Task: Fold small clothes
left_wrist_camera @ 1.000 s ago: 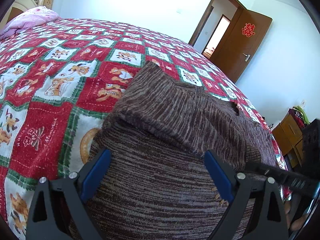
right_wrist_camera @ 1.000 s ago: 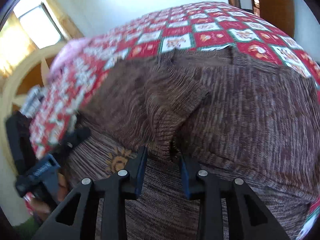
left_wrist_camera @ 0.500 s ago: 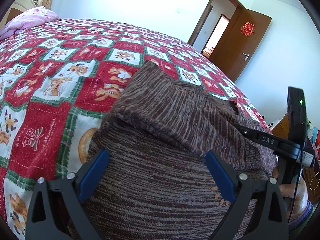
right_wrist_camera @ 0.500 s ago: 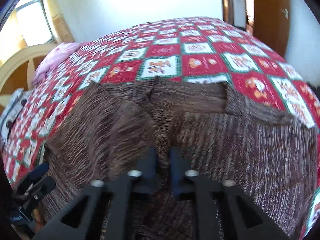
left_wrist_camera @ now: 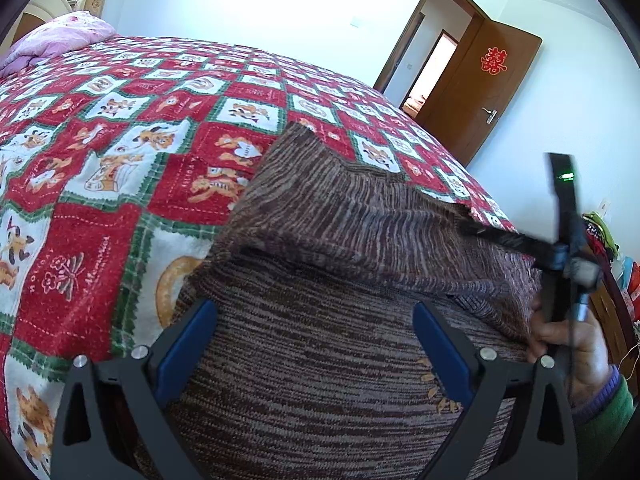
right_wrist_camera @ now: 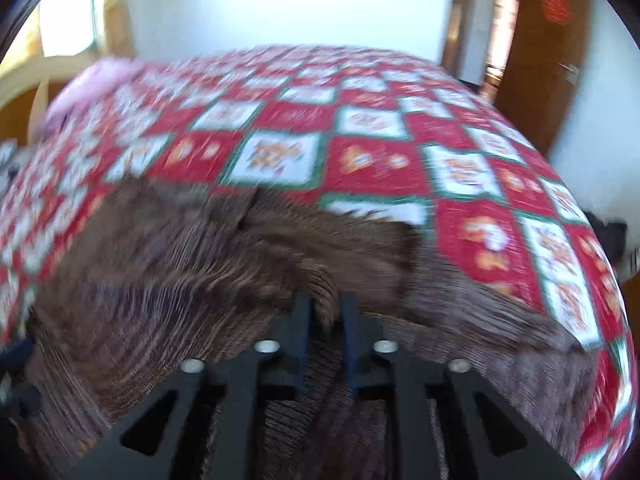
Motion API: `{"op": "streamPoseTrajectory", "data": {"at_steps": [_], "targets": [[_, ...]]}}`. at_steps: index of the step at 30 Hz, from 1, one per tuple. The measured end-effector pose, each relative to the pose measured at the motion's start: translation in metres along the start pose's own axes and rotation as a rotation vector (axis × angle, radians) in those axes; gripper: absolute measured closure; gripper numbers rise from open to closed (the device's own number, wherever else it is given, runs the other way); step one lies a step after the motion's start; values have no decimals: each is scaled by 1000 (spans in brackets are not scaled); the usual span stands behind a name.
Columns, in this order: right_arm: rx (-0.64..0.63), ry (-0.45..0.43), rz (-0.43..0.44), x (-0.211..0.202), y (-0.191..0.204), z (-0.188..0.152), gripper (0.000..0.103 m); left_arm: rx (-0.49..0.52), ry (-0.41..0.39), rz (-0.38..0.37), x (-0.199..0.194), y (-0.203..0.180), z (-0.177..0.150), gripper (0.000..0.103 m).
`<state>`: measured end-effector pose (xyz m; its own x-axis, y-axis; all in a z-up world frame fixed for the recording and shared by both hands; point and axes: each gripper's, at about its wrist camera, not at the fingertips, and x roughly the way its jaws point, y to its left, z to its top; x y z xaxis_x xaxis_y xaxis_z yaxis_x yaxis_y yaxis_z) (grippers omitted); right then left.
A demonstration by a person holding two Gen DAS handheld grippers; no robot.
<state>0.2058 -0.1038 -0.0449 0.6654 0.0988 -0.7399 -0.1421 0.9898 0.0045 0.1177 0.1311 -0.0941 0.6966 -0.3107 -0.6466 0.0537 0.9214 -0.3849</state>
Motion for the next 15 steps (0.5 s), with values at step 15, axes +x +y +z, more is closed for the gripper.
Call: {"op": "streamPoseTrajectory", "data": {"at_steps": [15], "targets": [[66,55,159,-55,34,-77,76,-5,-4,-3,-1,-1,-1,1]]}}
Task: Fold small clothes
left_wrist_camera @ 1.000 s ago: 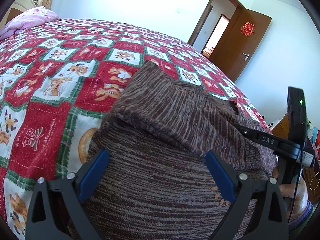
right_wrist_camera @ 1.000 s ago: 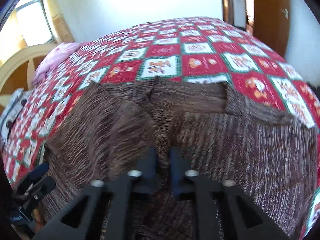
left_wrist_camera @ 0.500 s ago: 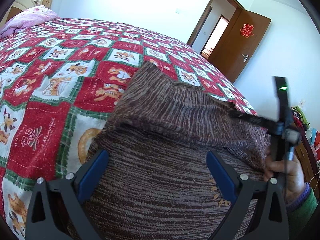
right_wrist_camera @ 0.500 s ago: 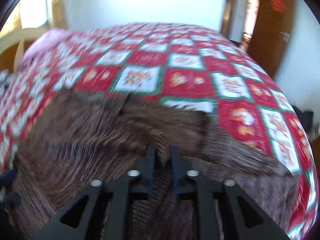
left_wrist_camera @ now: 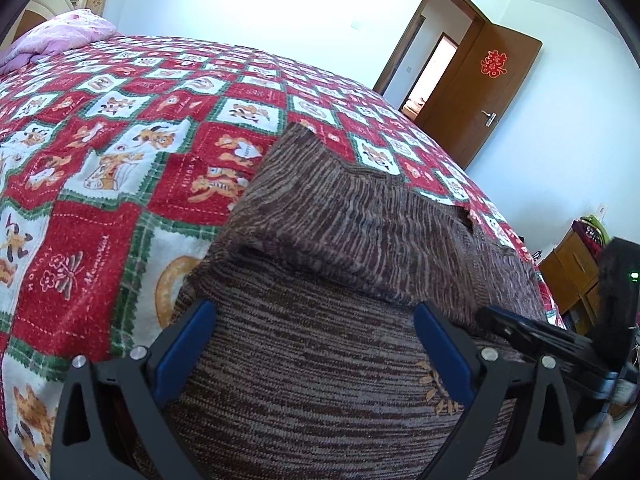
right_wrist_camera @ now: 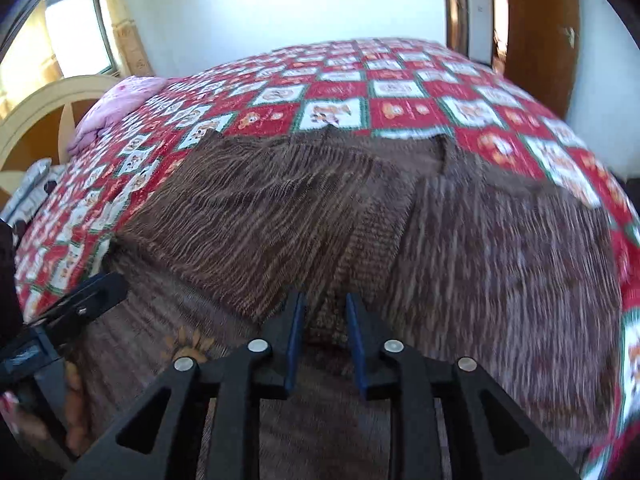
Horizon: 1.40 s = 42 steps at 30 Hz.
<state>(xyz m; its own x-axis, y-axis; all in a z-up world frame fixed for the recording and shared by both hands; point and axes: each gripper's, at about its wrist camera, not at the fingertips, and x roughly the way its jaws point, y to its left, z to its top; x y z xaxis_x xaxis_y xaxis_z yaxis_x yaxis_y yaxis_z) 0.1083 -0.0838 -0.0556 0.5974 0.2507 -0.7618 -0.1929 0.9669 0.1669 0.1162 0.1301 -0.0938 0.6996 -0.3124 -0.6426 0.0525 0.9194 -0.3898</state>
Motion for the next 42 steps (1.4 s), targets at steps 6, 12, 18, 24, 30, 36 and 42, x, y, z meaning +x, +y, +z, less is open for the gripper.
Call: {"op": "streamPoseTrajectory", "data": {"at_steps": [6,12,18,24,30,36,42], "targets": [[111,-36,27,-86,-10,-30,70,1,8,-10,1,1,1,0],[140,-175,25,-186,-12,-88,49,140,72,45,-35,-9,-14,0],[126,-211,-47,-236,-21,-141,49,186,36,75,-127,24,-50,0],[161,-229,80,-233,-13,-163,49,150,63,94,-191,64,-90,7],[121,-216,165,-223,16,-162,49,149,170,106,-197,72,-125,32],[79,-226,182,-227,35,-164,49,132,297,66,-186,69,-149,37],[109,-211,207,-219,33,-164,49,190,347,72,-183,53,-161,77]]}}
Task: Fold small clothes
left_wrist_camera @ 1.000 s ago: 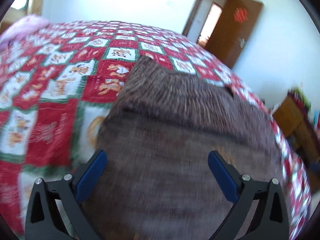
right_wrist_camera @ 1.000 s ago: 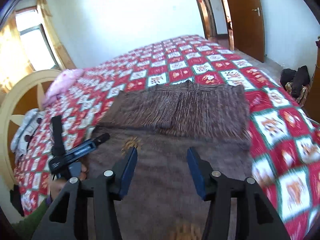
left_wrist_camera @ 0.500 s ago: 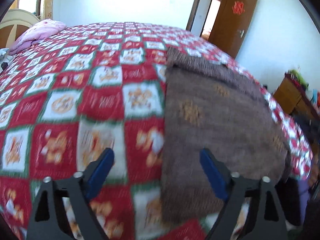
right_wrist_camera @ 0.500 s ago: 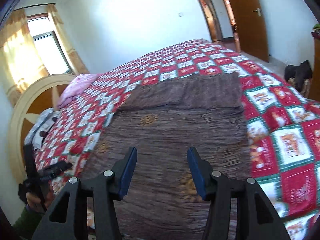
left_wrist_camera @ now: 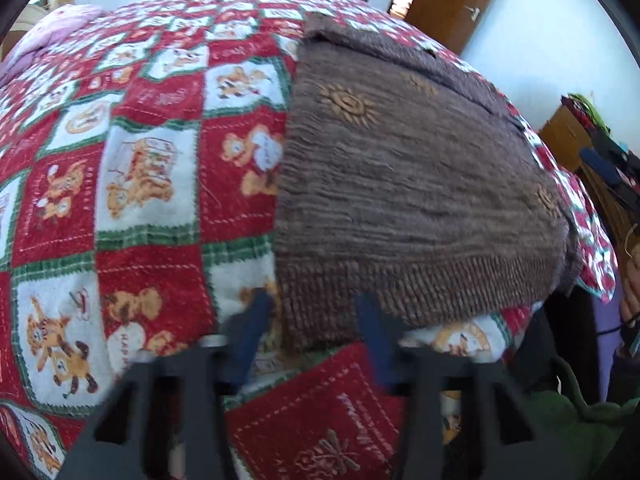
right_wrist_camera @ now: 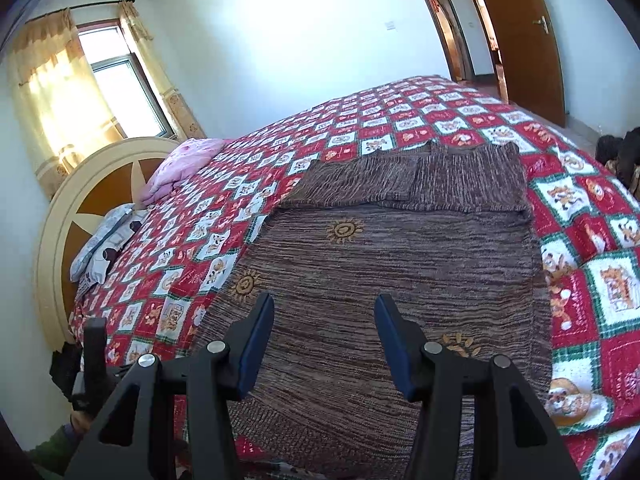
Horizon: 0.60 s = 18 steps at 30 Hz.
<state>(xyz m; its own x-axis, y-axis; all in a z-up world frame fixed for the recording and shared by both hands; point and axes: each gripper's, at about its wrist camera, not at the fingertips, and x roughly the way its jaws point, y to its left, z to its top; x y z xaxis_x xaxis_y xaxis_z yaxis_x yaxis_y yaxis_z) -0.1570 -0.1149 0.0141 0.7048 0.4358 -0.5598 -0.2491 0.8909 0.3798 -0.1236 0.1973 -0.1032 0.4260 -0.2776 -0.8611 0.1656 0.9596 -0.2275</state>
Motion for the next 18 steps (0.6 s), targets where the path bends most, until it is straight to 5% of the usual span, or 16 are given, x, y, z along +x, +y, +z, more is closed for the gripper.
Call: {"op": "streamPoseTrajectory", "data": {"at_steps": [1,5,10,18], "targets": [[3,4,4,2,0,0,49,-7,15,-11,1,0,0,87],[-6,18,24,10,3,-3,49,-62,14,-48,2,4,3,96],[-14,78,75,30,10,-12,49,-100,-32,-164,-5,-3,19,97],[-18,191,150,68,27,-35,49,40,-75,-220,10,-41,65,97]]}}
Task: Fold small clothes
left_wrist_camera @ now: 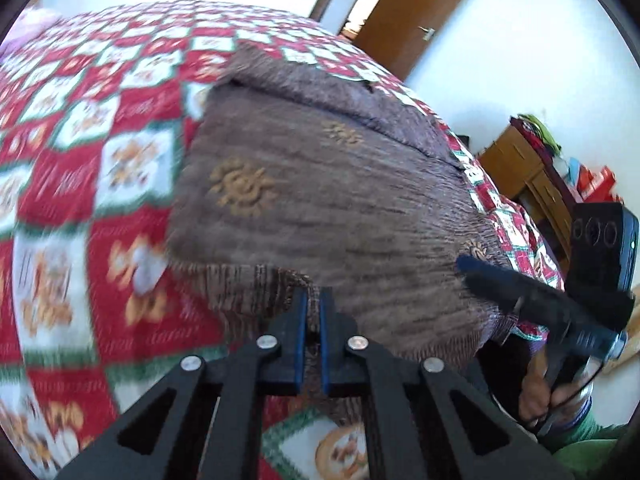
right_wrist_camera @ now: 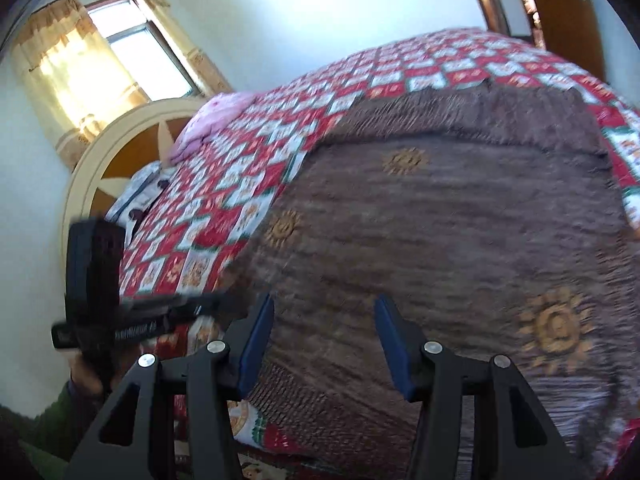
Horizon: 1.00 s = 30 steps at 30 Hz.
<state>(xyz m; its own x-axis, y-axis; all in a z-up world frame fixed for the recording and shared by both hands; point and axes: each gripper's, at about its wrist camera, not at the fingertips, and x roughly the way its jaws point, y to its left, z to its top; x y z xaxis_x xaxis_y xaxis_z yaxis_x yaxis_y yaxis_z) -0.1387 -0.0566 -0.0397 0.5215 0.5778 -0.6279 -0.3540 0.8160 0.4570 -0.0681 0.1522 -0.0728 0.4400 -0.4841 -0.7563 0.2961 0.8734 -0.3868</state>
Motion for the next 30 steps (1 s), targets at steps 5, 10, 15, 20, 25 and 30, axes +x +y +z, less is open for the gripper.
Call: {"op": "streamPoseTrajectory", "data": {"at_steps": [5,10,15,20,25,30], "targets": [[-10,61,68,24,9,-11,49,16,9,-30,11,4,16,97],[-98,148,86,59,30,-15,49,31,38,-25,21,7,26,97],[-115,177,116,90,41,-13,49,90,86,-23,22,6,31,97],[-102,163,126,102,38,-10,98,117,108,-6,5,22,44,29],[-80,141,129,95,30,-6,99,249,30,-17,-22,29,54,15],[-139,108,149,77,32,8,99,516,68,-36,-18,16,60,15]]}}
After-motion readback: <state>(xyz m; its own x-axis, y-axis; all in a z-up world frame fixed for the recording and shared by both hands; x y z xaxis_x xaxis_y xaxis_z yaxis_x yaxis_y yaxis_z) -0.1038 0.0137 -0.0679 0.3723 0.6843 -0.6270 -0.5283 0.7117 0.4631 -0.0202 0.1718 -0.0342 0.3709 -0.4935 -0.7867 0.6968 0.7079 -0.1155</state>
